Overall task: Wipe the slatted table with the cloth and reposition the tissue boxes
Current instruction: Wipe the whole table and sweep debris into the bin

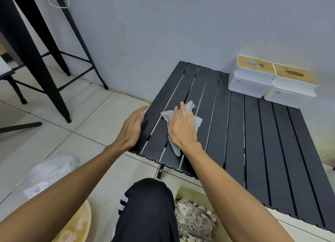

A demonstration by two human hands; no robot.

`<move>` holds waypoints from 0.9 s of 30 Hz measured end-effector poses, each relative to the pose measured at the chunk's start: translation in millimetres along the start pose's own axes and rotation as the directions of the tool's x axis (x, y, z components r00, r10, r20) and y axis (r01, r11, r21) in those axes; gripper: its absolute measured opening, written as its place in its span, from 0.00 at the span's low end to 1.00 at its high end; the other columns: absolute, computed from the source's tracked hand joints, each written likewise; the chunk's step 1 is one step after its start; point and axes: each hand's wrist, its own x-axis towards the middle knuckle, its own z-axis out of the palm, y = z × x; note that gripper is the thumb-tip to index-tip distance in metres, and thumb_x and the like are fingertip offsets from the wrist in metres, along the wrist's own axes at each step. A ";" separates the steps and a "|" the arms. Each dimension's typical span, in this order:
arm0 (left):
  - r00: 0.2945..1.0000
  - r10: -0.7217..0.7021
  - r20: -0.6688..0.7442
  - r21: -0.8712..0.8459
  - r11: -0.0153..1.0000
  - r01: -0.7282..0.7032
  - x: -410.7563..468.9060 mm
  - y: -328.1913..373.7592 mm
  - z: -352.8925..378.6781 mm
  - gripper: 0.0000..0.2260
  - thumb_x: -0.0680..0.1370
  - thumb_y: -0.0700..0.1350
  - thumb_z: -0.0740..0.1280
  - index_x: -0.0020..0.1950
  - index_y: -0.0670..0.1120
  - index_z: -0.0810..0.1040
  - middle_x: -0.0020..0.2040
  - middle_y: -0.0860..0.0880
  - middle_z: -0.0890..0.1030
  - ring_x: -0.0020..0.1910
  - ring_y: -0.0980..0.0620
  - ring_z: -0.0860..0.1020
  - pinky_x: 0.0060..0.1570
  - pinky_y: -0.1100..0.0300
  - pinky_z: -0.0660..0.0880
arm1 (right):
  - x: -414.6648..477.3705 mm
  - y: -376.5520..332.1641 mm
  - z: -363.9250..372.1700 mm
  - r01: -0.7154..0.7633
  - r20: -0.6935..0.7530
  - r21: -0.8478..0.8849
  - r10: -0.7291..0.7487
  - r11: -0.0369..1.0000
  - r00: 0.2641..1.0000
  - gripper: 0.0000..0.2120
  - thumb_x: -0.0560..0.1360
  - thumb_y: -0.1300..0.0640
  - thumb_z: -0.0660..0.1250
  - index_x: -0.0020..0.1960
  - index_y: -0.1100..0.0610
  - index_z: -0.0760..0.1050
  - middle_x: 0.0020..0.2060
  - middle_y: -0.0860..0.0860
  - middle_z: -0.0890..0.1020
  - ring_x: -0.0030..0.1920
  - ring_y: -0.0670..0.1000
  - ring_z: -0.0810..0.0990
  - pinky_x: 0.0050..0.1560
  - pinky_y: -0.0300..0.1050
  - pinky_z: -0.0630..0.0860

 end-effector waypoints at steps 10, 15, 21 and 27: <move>0.997 -0.080 -0.004 -0.085 0.993 0.080 0.7 -11.4 -17.9 0.25 0.81 0.57 0.48 0.77 0.53 0.63 0.76 0.54 0.67 0.69 0.51 0.71 0.71 0.52 0.65 | 26.6 -43.2 14.3 0.227 0.101 0.029 -0.229 0.973 0.968 0.25 0.86 0.51 0.49 0.76 0.65 0.62 0.79 0.60 0.56 0.78 0.66 0.53 0.77 0.57 0.53; 0.997 -0.079 -0.007 -0.071 0.994 0.078 -1.1 -12.2 -28.4 0.25 0.81 0.58 0.48 0.76 0.54 0.65 0.75 0.54 0.67 0.73 0.53 0.67 0.73 0.52 0.61 | 2.2 -55.1 21.6 0.407 0.174 0.056 -0.410 0.912 0.895 0.26 0.85 0.47 0.49 0.79 0.60 0.60 0.80 0.56 0.54 0.80 0.61 0.50 0.79 0.59 0.51; 0.994 -0.100 0.046 -0.106 0.989 0.104 -2.5 -1.6 -20.3 0.20 0.85 0.52 0.48 0.76 0.52 0.67 0.72 0.57 0.67 0.68 0.61 0.63 0.68 0.60 0.59 | -45.7 -54.5 24.1 0.564 0.189 0.060 -0.564 0.824 0.804 0.24 0.83 0.46 0.55 0.75 0.55 0.65 0.80 0.54 0.56 0.79 0.63 0.53 0.77 0.61 0.56; 0.990 -0.097 0.102 0.061 0.994 0.092 -4.6 -7.0 -10.1 0.21 0.83 0.57 0.48 0.70 0.55 0.71 0.71 0.51 0.74 0.71 0.52 0.70 0.72 0.49 0.63 | -75.0 -30.1 13.9 0.622 0.183 0.025 -0.616 0.782 0.766 0.24 0.85 0.49 0.54 0.79 0.56 0.60 0.80 0.53 0.54 0.78 0.60 0.56 0.78 0.55 0.55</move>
